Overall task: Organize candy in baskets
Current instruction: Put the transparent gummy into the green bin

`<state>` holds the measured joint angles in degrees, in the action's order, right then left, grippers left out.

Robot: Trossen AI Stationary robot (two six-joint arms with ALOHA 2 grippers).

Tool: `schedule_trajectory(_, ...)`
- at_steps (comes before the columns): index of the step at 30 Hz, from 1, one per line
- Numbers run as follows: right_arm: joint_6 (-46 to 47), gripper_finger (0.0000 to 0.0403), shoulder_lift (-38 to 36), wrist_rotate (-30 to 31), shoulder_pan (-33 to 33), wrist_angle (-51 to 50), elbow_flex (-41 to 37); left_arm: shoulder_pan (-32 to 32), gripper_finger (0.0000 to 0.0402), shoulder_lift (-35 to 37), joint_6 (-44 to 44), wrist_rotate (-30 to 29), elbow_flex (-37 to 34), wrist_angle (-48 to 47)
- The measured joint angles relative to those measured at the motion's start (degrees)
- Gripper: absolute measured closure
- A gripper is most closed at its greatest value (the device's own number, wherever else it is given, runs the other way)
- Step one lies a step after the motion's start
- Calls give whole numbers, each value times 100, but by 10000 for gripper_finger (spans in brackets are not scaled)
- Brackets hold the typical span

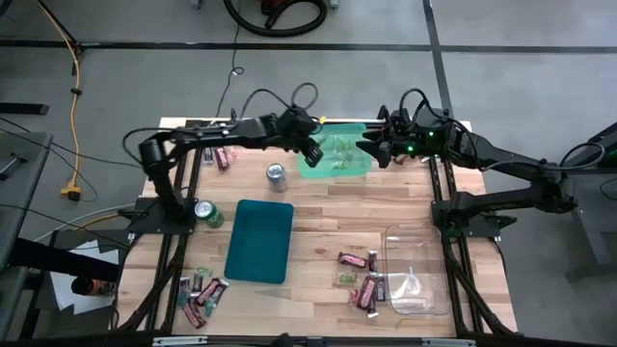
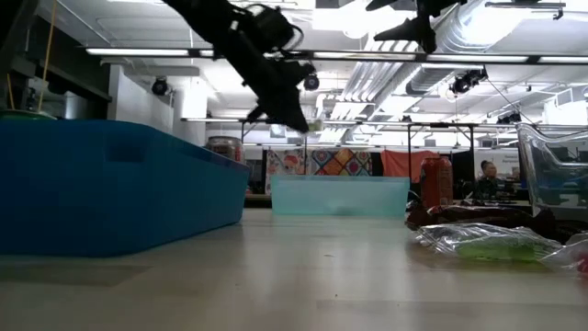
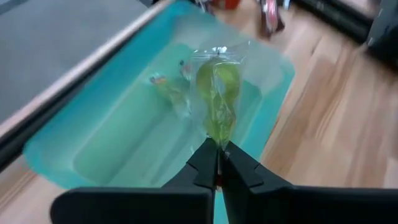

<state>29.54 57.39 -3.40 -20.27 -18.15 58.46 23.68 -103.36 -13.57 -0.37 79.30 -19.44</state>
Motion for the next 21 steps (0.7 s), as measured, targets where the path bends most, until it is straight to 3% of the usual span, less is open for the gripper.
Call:
schedule_trajectory(6,0,144,-2,4,0,2,0,42,337,-430,194,270,522,-521)
schedule_trajectory(14,20,144,-2,9,0,1,0,169,217,-199,553,146,994,-1477)
schedule_trajectory(19,44,144,-2,27,0,2,0,672,184,376,333,-203,701,-2401)
schedule_trajectory(21,46,144,-2,111,0,1,0,987,182,688,156,-267,359,-2307)
